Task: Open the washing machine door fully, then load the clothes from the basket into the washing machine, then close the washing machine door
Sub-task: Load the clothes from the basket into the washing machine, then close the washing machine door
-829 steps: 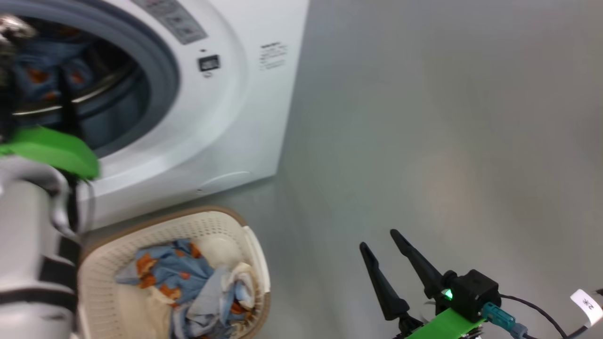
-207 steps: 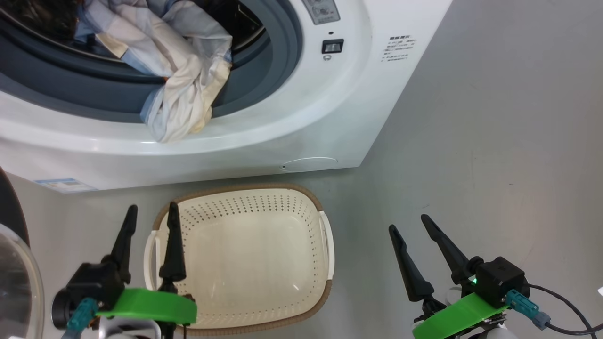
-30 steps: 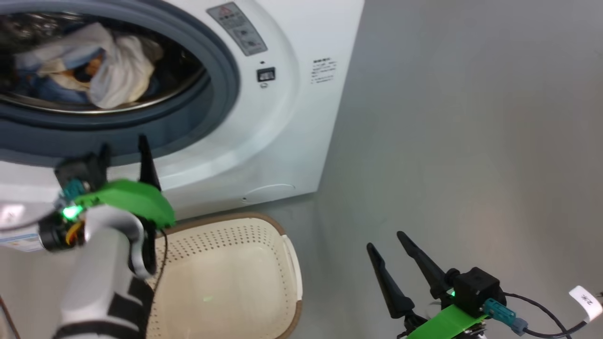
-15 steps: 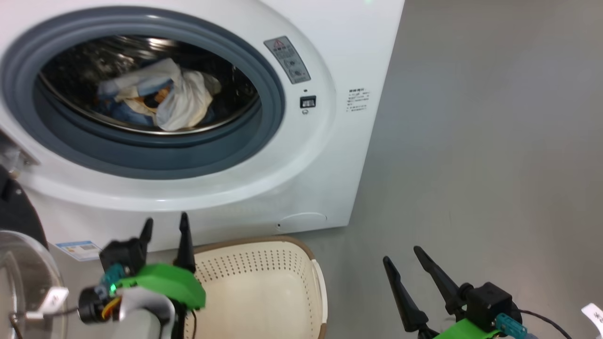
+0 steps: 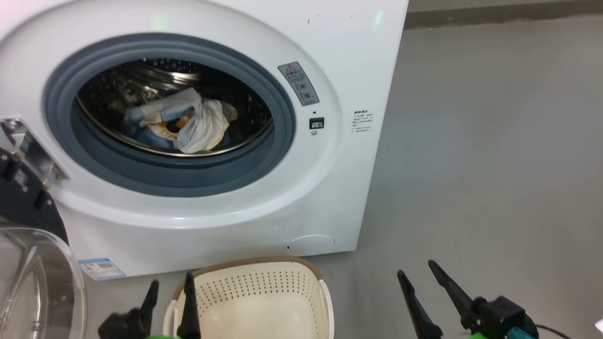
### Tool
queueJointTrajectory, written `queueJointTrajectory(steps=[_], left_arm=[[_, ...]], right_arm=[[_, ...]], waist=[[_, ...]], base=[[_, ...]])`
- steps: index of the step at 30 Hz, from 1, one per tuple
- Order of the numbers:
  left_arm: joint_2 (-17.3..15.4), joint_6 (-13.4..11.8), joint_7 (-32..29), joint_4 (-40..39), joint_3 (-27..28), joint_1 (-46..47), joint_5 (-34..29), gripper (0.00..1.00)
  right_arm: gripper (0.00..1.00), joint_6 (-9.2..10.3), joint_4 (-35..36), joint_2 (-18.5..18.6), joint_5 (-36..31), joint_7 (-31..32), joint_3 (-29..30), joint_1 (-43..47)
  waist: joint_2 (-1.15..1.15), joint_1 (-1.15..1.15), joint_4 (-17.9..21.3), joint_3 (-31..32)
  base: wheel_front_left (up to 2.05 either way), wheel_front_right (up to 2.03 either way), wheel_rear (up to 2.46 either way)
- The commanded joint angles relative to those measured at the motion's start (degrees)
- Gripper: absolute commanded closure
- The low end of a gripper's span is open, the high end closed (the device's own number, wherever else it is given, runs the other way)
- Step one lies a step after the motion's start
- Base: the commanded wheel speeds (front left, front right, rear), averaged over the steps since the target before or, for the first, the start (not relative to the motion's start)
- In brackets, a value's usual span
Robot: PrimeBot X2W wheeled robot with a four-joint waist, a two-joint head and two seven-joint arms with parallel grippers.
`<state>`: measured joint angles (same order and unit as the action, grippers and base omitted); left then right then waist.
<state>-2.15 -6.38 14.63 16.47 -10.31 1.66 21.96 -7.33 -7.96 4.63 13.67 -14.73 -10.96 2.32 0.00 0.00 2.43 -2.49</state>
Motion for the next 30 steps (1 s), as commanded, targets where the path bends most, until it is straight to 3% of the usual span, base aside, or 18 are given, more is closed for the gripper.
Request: queueJointTrajectory(steps=[1,13,30], left_arm=[[-0.74,-0.43,0.37,-2.64,2.33,-0.71,-0.01,0.0],[-0.73,-0.72,0.37,-10.99,5.15,-9.25,-0.36,0.0],[-0.73,-0.96,0.37,-12.51,8.19,-11.93,-1.07,0.0]], right_arm=[[0.0,-0.16,1.52,0.58,-0.86,-0.27,-0.96,0.52],[0.0,-0.16,2.56,1.21,-1.1,-0.27,0.69,2.65],[0.0,-0.16,2.61,1.84,-0.93,-0.27,0.68,3.42]], waist=[[0.0,0.0,-0.07,1.01],[0.0,0.0,-0.21,2.22],[0.0,0.0,0.25,3.49]], base=[[0.0,0.0,0.0],[0.0,0.0,0.0],[0.0,0.0,0.0]])
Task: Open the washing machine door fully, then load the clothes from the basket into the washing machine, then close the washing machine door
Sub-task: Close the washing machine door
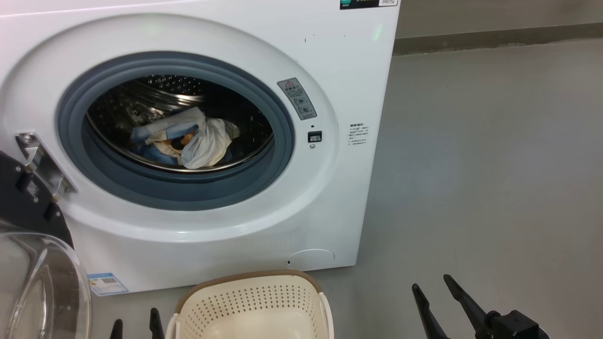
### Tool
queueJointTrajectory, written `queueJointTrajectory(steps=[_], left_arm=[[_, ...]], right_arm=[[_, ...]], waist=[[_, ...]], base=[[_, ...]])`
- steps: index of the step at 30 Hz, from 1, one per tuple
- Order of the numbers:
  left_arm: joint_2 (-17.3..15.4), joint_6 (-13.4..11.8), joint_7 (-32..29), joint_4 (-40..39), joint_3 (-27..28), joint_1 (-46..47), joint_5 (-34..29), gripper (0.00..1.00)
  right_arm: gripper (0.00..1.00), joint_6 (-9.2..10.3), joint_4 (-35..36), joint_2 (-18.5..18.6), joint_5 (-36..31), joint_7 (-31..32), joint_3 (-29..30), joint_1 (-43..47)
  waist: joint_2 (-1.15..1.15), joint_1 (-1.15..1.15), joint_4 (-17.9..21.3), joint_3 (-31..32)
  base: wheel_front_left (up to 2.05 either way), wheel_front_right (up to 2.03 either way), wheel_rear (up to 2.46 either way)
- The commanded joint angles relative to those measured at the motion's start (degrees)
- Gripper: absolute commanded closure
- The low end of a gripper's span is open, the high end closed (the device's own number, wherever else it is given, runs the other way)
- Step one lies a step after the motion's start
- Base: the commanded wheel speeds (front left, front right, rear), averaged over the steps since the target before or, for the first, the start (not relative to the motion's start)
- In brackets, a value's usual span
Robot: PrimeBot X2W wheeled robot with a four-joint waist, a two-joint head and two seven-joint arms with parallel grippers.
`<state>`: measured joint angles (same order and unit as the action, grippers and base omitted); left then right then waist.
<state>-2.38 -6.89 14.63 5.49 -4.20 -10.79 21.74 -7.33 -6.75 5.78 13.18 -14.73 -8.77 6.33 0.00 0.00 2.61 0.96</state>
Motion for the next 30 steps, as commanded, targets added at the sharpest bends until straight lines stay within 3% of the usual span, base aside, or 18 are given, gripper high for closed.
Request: queueJointTrajectory(steps=[1,20,30], left_arm=[[-0.5,-0.47,0.37,-1.52,2.17,0.54,-0.95,0.0],[-0.5,-1.23,0.37,-1.94,1.73,0.79,-0.94,0.0],[-0.5,-0.91,0.37,-1.88,1.77,0.95,-0.9,0.0]], right_arm=[[0.0,-0.16,1.43,0.67,-0.43,-0.27,-1.54,-0.56],[0.0,-0.16,1.56,-0.08,-0.38,-0.27,-1.56,-0.67],[0.0,-0.16,1.58,-0.27,-0.52,-0.27,-1.41,-0.84]], waist=[[0.0,0.0,0.13,0.05],[0.0,0.0,-0.04,-0.66],[0.0,0.0,0.0,-1.03]], base=[[-0.11,0.11,0.0],[-1.19,1.19,0.0],[-0.34,0.34,0.0]])
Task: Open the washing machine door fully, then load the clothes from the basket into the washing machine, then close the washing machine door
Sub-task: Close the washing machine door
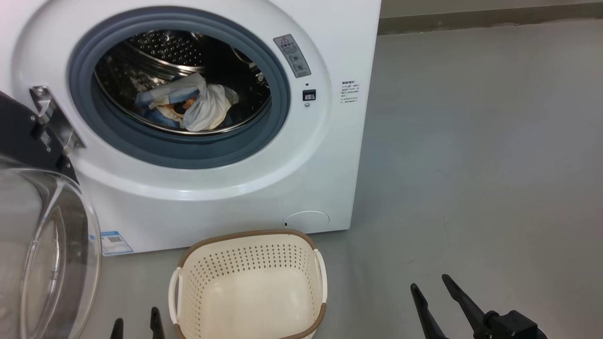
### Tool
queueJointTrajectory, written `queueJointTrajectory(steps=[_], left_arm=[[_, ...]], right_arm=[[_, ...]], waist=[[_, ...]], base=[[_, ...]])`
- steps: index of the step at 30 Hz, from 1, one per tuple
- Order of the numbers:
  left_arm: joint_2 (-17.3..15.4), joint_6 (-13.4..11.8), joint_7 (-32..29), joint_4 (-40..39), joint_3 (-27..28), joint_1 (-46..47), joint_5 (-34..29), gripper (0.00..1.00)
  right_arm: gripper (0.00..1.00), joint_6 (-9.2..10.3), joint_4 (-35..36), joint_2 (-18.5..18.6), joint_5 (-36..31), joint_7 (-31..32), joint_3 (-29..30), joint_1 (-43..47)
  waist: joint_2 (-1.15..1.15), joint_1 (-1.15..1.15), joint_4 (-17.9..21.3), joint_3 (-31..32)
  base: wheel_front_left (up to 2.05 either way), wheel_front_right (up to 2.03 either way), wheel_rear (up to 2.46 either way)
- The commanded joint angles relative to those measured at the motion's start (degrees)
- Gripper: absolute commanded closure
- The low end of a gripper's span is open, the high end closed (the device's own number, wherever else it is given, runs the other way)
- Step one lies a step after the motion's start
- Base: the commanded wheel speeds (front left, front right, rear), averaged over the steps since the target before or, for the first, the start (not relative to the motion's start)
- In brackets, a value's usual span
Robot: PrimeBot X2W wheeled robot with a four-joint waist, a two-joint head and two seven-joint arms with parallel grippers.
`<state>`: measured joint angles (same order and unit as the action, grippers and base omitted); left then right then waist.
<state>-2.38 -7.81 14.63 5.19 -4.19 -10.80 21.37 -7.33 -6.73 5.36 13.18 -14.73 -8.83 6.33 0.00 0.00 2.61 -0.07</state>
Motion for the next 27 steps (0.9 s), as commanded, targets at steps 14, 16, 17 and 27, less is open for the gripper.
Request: queueJointTrajectory(steps=[14,16,17,27], left_arm=[[-0.5,-0.34,0.37,-1.66,1.11,1.42,-1.85,0.0],[-0.5,-0.49,0.37,-1.71,1.33,1.2,-1.99,0.0],[-0.5,-0.57,0.37,-1.76,1.47,1.1,-1.98,0.0],[-0.5,-1.31,0.37,-1.96,1.23,0.36,-1.3,0.0]], right_arm=[[0.0,-0.16,1.48,0.45,-0.7,-0.27,-2.36,-1.89],[0.0,-0.16,1.39,0.65,-0.65,-0.27,-2.78,-2.4],[0.0,-0.16,1.33,0.76,-0.62,-0.27,-2.98,-2.63],[0.0,-0.16,0.83,1.4,-0.31,-0.27,-4.98,-4.23]], waist=[[0.0,0.0,-6.99,-0.09],[0.0,0.0,-9.19,0.01],[0.0,0.0,-10.38,0.06],[0.0,0.0,-21.98,0.77]], base=[[0.0,0.0,0.0],[0.0,0.0,0.0],[0.0,0.0,0.0],[0.0,0.0,0.0]])
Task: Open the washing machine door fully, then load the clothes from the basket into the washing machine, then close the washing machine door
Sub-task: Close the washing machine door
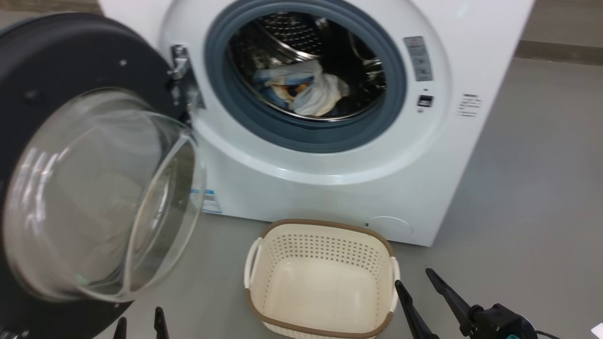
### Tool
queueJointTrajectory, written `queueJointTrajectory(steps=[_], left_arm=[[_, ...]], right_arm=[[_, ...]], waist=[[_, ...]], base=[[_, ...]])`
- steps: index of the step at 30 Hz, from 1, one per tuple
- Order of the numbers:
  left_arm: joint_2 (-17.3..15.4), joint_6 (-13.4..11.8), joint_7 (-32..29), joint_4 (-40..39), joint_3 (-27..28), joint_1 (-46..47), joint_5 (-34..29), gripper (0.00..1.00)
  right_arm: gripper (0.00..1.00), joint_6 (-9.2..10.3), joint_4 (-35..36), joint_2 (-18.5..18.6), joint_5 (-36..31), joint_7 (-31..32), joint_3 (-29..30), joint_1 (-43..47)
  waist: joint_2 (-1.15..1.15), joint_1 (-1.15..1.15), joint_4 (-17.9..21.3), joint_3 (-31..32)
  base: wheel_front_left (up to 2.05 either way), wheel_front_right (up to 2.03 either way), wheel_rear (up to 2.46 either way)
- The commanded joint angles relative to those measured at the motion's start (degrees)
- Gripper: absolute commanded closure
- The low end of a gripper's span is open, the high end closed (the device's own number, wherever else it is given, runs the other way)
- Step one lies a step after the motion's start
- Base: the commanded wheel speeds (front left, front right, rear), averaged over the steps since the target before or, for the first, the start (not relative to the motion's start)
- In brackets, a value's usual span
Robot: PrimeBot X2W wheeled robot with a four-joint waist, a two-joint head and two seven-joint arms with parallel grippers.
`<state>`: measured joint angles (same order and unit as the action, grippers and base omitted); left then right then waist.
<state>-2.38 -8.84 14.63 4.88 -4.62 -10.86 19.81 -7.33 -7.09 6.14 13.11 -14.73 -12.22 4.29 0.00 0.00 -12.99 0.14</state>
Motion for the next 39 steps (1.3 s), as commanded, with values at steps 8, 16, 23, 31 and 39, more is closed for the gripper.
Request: queueJointTrajectory(steps=[8,16,23,31,39], left_arm=[[-0.5,-0.8,0.37,-1.79,1.65,-0.09,0.56,0.0],[-0.5,-1.16,0.37,-2.2,2.19,-0.65,0.72,0.0],[-0.5,-2.08,0.37,-3.32,2.65,-1.13,1.39,0.0],[-0.5,-3.0,0.37,-4.19,4.92,-1.3,4.4,0.53],[-0.5,-0.83,0.37,-3.81,17.08,-0.15,20.32,1.0]], right_arm=[[0.0,-0.16,0.93,1.09,0.08,-0.27,-2.86,-2.33],[0.0,-0.16,0.67,1.29,0.22,-0.27,-3.88,-2.45],[0.0,-0.16,0.09,1.51,0.56,-0.27,-5.17,-3.28],[0.0,-0.16,-0.21,1.61,0.83,-0.27,-5.73,-3.67],[0.0,-0.16,-0.37,1.16,0.98,-0.27,-5.56,-3.43]], waist=[[0.0,0.0,-12.96,1.42],[0.0,0.0,-15.54,1.65],[0.0,0.0,-15.74,1.4],[0.0,0.0,-15.91,1.21],[0.0,0.0,-16.03,1.09]], base=[[0.0,0.0,0.0],[0.0,0.0,0.0],[0.0,0.0,0.0],[0.0,0.0,0.0],[0.0,0.0,0.0]])
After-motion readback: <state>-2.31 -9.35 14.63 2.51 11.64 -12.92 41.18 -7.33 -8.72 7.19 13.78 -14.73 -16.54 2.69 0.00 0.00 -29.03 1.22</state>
